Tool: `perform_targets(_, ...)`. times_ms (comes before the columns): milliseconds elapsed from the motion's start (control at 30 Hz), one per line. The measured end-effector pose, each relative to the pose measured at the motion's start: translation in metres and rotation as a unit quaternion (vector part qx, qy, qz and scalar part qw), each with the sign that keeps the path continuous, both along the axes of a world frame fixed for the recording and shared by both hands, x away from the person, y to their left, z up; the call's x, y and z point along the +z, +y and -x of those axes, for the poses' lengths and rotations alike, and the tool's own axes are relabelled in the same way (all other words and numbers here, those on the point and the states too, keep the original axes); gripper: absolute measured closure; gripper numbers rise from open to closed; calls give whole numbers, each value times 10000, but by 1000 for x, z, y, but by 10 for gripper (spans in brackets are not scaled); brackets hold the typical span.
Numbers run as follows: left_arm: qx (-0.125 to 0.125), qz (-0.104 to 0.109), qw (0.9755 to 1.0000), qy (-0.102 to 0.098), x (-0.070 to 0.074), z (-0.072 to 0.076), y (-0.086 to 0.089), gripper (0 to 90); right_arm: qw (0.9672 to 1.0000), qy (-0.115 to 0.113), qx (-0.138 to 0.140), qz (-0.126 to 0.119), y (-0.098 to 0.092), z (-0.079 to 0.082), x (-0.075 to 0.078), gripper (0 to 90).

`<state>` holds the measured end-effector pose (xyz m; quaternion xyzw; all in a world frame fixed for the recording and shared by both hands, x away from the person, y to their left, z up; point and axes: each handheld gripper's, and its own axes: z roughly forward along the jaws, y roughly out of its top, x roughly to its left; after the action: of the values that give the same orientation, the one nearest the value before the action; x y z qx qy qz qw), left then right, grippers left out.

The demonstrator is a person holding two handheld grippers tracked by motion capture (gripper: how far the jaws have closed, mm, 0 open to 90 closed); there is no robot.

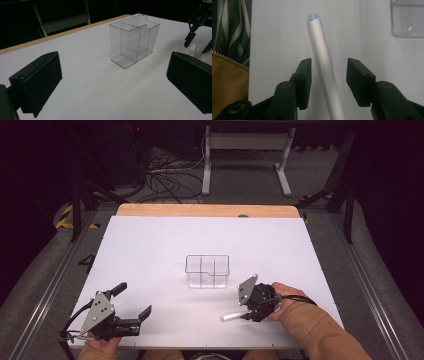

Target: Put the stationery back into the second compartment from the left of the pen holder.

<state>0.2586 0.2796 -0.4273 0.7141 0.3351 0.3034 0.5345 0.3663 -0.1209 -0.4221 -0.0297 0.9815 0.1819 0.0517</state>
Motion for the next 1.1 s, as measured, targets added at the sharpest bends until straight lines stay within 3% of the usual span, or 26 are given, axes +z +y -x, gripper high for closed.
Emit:
perform_targets(333,4,14,10000,10,0,0,0,7,9997,-58,146,188,0,-2,-5,729)
perform_targets(600,-6,-7,10000,0,0,0,0,7,9993,-74,285,243,2,-2,-10,743)
perform_targets(900,2,12,10000,-1,0,0,0,7,9980,-93,410,469,9,-4,-17,735)
perform_targets(1100,-1,10,10000,-1,0,0,0,7,9982,-76,416,434,9,-3,-17,764)
